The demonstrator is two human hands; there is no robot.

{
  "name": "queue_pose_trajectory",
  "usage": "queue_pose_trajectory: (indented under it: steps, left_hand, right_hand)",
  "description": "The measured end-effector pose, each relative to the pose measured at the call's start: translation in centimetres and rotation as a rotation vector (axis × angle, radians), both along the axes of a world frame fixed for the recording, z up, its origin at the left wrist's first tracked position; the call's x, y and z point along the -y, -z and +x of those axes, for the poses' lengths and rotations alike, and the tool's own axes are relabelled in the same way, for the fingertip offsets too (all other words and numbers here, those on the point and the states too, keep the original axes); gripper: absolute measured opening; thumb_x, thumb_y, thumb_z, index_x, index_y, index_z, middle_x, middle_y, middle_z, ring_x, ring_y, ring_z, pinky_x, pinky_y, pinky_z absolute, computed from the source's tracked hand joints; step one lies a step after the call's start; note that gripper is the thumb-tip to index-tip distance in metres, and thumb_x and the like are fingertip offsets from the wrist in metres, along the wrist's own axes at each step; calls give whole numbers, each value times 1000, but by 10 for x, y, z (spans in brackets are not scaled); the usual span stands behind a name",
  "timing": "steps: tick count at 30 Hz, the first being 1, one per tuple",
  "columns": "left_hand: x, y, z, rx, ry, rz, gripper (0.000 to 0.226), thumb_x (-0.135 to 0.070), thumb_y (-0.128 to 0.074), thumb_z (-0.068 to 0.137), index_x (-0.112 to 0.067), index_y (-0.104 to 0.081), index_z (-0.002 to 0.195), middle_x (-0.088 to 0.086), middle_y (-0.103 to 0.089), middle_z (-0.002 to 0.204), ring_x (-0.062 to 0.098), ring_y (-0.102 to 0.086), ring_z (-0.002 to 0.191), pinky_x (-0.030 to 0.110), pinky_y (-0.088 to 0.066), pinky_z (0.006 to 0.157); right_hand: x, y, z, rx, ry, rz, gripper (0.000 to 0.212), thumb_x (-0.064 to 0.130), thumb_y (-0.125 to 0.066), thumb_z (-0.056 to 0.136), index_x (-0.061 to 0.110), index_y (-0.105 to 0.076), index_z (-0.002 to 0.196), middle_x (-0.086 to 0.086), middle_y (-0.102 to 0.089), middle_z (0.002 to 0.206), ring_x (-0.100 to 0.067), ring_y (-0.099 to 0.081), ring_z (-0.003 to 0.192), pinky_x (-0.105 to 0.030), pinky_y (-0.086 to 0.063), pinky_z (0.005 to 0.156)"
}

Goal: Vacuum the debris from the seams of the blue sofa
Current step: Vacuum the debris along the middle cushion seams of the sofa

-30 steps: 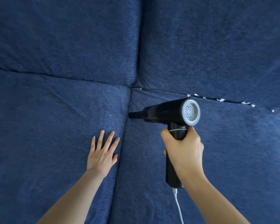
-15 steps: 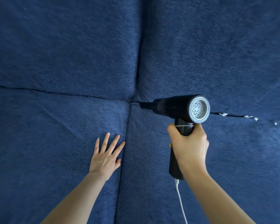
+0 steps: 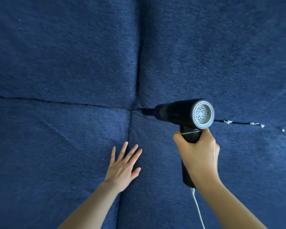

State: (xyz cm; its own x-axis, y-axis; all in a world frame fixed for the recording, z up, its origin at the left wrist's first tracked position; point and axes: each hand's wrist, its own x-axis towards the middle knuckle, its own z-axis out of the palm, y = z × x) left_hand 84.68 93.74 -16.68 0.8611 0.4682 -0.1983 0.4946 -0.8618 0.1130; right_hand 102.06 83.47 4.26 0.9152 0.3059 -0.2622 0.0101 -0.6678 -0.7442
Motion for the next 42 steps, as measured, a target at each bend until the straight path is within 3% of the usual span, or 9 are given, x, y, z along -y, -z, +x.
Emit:
queue_pose_trajectory:
  steps: [5,9,12,17,22,26,28,37,42]
  left_hand:
    - [8,5,3,30,-13,-41,63,-54,-36,87,-25,-40,142,-5,-41,151,26,-30,143,53,-17,111]
    - [7,2,4,13,-14,-90,61,-53,-34,86,-23,-41,140,-3,-45,148,26,-41,138,49,-35,109]
    - [13,-1,9,-1,-70,-164,62,-50,-35,88,-18,-39,142,2,-42,150,28,-44,135,45,-42,106]
    - [34,-5,29,28,-200,-224,70,-50,-32,91,-17,-21,153,6,-18,161,32,-20,146,47,-31,115]
    - [72,-12,67,0,-378,-238,79,-53,-31,94,-15,3,154,10,13,160,31,8,149,45,-8,121]
    - [121,-17,105,17,-550,-181,78,-45,-48,95,0,-18,151,23,-11,158,43,-10,146,53,-14,118]
    - [146,-17,119,48,-595,-156,73,-44,-39,94,5,-29,146,27,-23,154,44,-19,143,55,-16,117]
    - [188,-3,127,28,-576,-42,78,-48,-29,89,6,-33,145,24,-25,155,41,-21,144,53,-17,116]
    - [190,-5,133,10,-621,-12,76,-45,-28,88,6,-36,144,24,-28,154,40,-24,143,53,-19,114]
  right_hand:
    - [-2,1,6,1,-13,-10,22,36,-69,79,19,-55,81,0,-63,65,-14,-57,69,-36,-42,66]
    - [-8,5,4,6,-34,-21,24,39,-68,78,21,-54,86,2,-63,70,-21,-56,76,-38,-46,74]
    - [4,1,7,-10,-36,-4,22,38,-69,79,22,-55,85,2,-63,69,-12,-55,72,-36,-44,71]
    - [41,-6,29,4,-43,9,24,37,-70,76,19,-55,78,-1,-62,61,-18,-58,68,-36,-41,63]
    - [85,-2,60,-1,-17,15,23,35,-71,78,17,-57,78,-4,-66,64,-22,-62,70,-36,-47,63]
    - [110,1,82,-3,-51,35,24,35,-72,79,16,-57,77,-4,-65,63,-20,-61,67,-31,-45,58]
    - [117,2,86,17,-76,33,24,35,-72,78,18,-55,76,0,-61,60,-17,-58,64,-32,-43,57]
    - [146,11,112,80,-190,-4,31,49,-67,68,23,-55,80,5,-57,59,-26,-57,65,-45,-54,68]
    - [165,9,139,36,-168,27,25,39,-71,73,21,-55,78,4,-58,61,-25,-57,66,-44,-52,68]
